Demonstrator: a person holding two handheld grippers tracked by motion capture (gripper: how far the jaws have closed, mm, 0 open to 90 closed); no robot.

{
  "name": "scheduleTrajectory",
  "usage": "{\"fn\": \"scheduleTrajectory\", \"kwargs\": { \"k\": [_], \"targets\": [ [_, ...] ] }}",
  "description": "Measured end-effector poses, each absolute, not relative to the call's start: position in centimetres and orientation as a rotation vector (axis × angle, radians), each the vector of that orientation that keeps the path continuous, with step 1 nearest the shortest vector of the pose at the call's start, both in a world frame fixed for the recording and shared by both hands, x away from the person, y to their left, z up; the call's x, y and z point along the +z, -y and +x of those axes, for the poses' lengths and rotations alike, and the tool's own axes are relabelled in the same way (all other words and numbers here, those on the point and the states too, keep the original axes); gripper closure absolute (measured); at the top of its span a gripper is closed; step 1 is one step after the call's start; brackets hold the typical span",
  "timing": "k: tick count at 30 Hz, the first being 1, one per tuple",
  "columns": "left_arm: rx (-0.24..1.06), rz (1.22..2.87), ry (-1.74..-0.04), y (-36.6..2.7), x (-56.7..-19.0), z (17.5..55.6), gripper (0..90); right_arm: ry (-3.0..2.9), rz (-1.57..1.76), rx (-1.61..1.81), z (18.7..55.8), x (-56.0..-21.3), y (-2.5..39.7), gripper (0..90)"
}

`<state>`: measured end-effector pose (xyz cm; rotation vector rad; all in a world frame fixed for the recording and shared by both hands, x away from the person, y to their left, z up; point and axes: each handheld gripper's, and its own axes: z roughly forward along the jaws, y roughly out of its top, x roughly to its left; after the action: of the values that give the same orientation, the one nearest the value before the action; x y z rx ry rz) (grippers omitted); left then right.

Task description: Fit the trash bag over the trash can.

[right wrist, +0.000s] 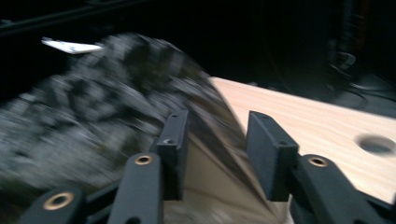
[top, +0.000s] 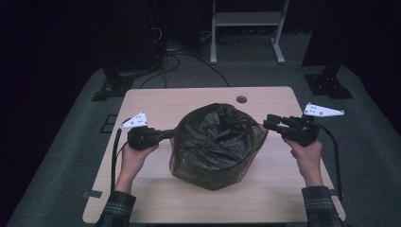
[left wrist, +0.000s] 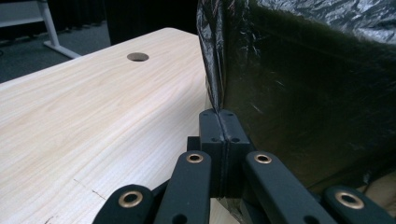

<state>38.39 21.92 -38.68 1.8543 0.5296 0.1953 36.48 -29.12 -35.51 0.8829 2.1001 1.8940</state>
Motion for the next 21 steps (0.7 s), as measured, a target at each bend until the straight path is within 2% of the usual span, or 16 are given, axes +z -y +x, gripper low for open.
{"fn": "scheduleTrajectory", "kwargs": {
  "k": [4,6,7,8,10,16,21],
  "targets": [
    [0.199,1.855,-0.529,-22.1,-38.6,38.2,89.7,-2.160,0.772,1.948,36.4,-34.3,27.1,55.4],
    [0.195,1.853,-0.529,-22.2,-38.7,38.2,89.7,-2.211,0.742,1.915,36.6,-34.1,25.8,62.5],
    [0.195,1.853,-0.529,-22.2,-38.7,38.2,89.7,-2.211,0.742,1.915,36.6,-34.1,25.8,62.5],
    [0.196,1.853,-0.532,-22.3,-38.7,38.2,89.7,-2.229,0.736,1.882,36.7,-34.1,25.4,80.3],
    [0.194,1.858,-0.534,-22.5,-38.8,38.1,89.7,-2.228,0.734,1.856,36.7,-34.1,25.3,89.6],
    [0.197,1.882,-0.566,-22.7,-39.1,38.3,89.8,-2.207,0.776,1.816,36.6,-34.5,26.0,90.0],
    [0.181,1.930,-0.611,-22.7,-40.0,38.5,89.8,-2.201,0.838,1.793,36.0,-36.3,27.7,90.0]
  ]
}}
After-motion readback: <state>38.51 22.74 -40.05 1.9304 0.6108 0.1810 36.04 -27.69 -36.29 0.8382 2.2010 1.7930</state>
